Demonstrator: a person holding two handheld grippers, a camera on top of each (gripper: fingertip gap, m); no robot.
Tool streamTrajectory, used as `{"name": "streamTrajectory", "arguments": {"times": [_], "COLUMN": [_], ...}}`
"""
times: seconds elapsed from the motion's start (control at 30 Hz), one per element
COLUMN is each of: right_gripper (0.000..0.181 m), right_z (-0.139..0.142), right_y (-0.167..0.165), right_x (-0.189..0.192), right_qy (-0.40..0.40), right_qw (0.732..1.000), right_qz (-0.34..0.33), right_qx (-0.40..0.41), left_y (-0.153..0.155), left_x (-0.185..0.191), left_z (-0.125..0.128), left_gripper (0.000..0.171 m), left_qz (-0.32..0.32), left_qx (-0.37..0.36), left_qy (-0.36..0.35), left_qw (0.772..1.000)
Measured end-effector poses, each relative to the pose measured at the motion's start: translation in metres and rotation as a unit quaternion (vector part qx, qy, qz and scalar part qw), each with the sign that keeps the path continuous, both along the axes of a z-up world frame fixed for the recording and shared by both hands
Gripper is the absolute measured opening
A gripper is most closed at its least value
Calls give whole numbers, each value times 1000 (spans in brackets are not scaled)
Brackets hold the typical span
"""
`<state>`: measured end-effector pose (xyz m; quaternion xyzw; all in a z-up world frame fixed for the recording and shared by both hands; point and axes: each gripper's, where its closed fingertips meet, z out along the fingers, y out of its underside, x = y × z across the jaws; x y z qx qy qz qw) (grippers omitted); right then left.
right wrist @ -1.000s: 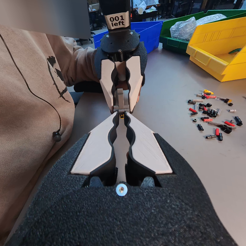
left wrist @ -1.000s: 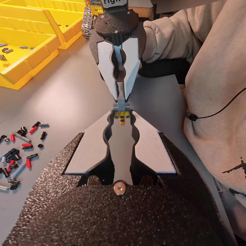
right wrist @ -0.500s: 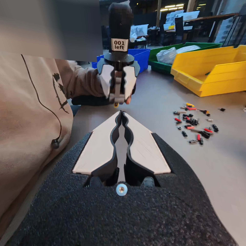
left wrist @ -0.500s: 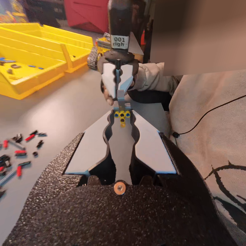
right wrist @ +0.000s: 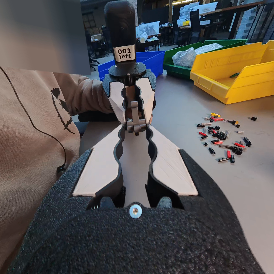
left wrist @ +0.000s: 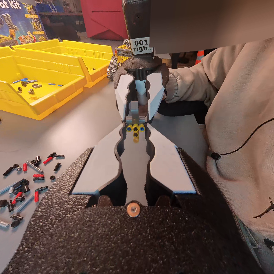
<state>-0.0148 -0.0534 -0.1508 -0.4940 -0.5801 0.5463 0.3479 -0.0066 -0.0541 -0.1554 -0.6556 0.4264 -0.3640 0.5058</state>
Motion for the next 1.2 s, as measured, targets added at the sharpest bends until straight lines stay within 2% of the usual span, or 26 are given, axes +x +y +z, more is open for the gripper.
{"name": "streamTrajectory", "arguments": {"times": [0.4, 0.73, 0.77, 0.83, 0.87, 0.93, 0.97, 1.07, 1.2], "right_gripper": [21, 21, 21, 20, 20, 22, 22, 22, 22], "right_z": [16, 14, 13, 29, 27, 13, 11, 22, 23], "right_y": [-11, -12, -9, 39, 42, 6, 1, 25, 23], "right_x": [6, 7, 9, 39, 41, 13, 6, 10, 16], "right_qy": [36, 38, 36, 80, 74, 48, 44, 63, 73], "right_qw": [999, 998, 998, 995, 996, 999, 999, 997, 996], "right_qz": [34, 51, 47, -27, -38, 18, 33, 11, 3], "right_qx": [0, -4, -4, -54, -31, 3, 4, -33, -56], "left_y": [-12, -14, -10, 4, 2, -9, -8, 2, 6], "left_x": [4, 0, -13, -65, -62, -24, -21, -38, -37], "left_z": [17, 17, 25, 55, 47, 35, 37, 38, 19], "left_gripper": [24, 23, 24, 22, 23, 24, 24, 24, 24], "left_qz": [-16, -16, 1, 57, 57, 10, 4, 18, 35], "left_qx": [34, 9, 10, 1, 11, 23, 23, -1, 3], "left_qy": [-4, -2, -20, -111, -84, -51, -53, -86, -40], "left_qw": [999, 1000, 1000, 992, 995, 998, 998, 996, 999]}}
